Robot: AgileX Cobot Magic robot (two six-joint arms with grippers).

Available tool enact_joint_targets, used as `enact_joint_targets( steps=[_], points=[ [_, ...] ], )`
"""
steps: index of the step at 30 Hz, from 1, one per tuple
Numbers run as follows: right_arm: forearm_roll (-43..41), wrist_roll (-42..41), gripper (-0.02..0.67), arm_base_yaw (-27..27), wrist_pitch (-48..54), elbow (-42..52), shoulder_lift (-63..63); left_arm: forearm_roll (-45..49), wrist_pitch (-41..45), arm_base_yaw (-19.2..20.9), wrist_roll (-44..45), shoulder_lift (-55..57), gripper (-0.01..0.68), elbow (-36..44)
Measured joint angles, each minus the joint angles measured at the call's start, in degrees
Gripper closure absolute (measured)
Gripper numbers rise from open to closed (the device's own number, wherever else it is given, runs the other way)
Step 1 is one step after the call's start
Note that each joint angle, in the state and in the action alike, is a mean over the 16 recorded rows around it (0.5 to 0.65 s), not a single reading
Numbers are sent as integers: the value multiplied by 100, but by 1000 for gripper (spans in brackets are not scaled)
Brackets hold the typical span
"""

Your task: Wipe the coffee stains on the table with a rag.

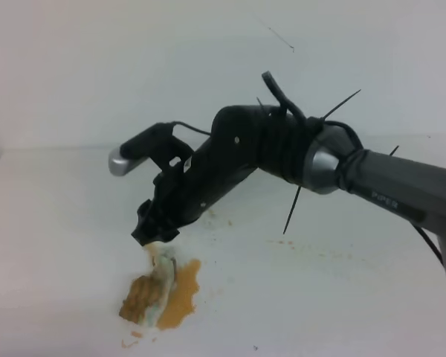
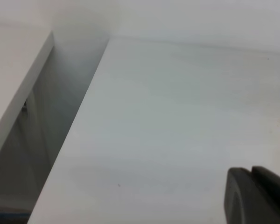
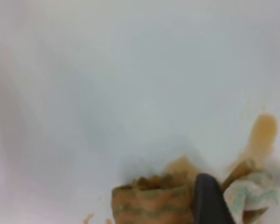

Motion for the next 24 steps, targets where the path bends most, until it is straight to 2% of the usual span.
enact_joint_targets(
  steps=[4, 14, 18, 24],
  points=[
    [-386, -50, 291, 168, 86, -100, -37, 0, -6, -1, 0, -11, 672, 13],
    [-1570, 209, 309, 695, 177, -166, 322, 0, -3, -1, 0, -11, 672, 13],
    [-1826, 339, 362, 802, 147, -169, 517, 0, 0, -1, 0, -11, 672, 13],
    [-1977, 364, 494, 826, 315, -172, 720, 0, 4, -1, 0, -11, 672, 13]
  ],
)
